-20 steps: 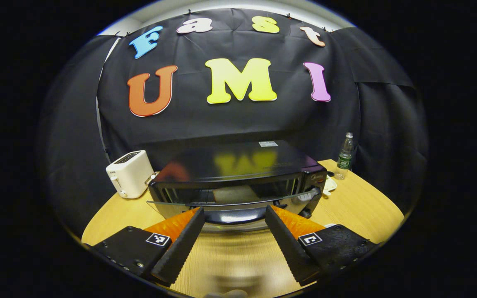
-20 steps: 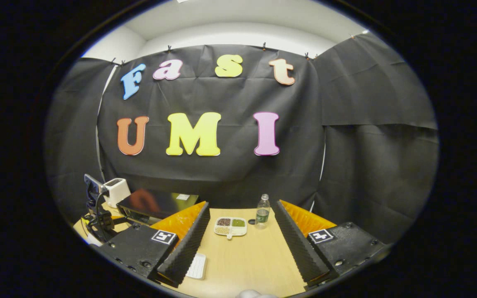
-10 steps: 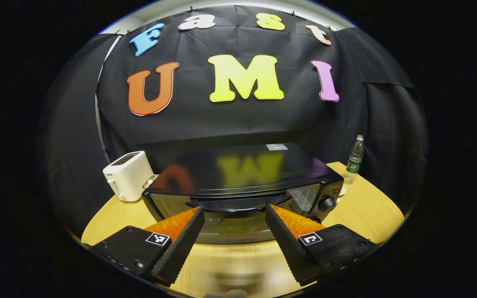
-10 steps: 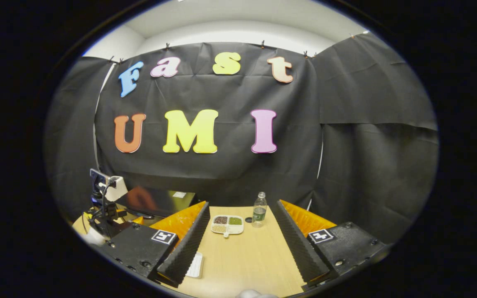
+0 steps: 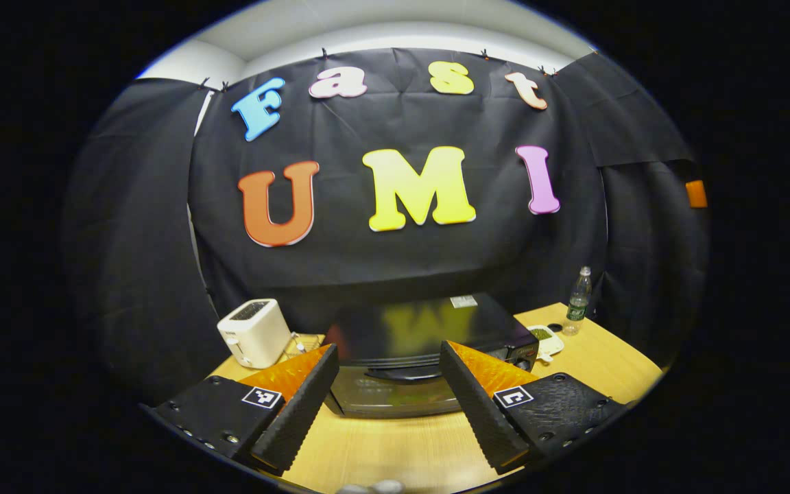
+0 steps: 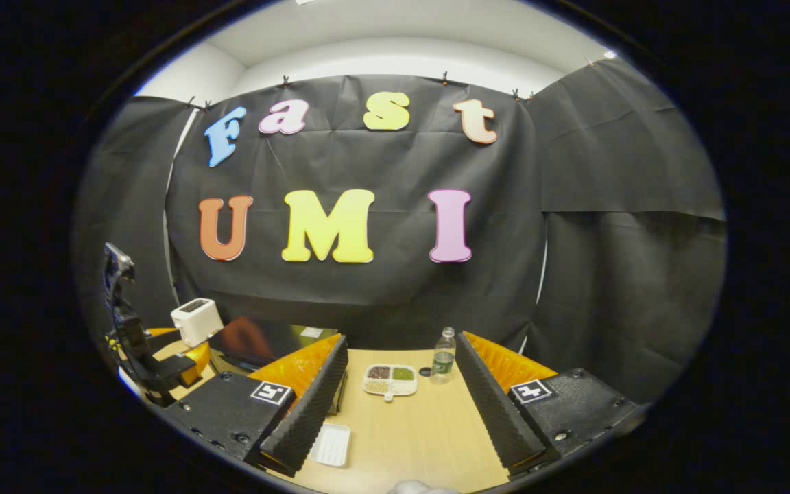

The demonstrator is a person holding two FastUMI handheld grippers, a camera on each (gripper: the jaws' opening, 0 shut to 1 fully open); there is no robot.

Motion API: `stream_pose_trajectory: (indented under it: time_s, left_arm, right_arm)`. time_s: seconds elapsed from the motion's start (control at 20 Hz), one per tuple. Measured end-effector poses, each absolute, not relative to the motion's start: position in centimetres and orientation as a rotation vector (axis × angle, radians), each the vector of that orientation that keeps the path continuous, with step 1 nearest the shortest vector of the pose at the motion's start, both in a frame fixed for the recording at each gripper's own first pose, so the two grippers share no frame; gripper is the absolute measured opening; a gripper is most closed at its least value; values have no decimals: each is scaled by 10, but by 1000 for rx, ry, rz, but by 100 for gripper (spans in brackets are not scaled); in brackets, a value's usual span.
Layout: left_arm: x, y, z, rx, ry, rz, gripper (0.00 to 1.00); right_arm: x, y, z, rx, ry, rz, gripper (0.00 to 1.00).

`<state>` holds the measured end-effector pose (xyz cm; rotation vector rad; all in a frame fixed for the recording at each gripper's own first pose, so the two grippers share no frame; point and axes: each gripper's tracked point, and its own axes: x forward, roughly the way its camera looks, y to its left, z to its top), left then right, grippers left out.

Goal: Open the electric oven with the left hand, put the food in, and close the electric oven.

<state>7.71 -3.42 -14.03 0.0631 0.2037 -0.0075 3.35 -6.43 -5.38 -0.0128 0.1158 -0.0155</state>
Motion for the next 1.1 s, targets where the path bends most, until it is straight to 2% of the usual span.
stream_pose_trajectory:
  time_s: [0.05,0.45,1.05,1.1]
  left_arm:
    - [71,-30,-125,57,180,-1,96]
    - [17,13,-30,47,84,69,96]
    - [9,0,-7,24,65,-6,96]
    - [8,-1,-4,30,55,-7,88]
  right_arm:
    - [35,-58,-53,-10,119,-4,95]
    - [39,-16,-37,6,107,45,95]
    - [23,-21,-27,9,83,-14,95]
    - [22,-22,-27,11,81,-14,95]
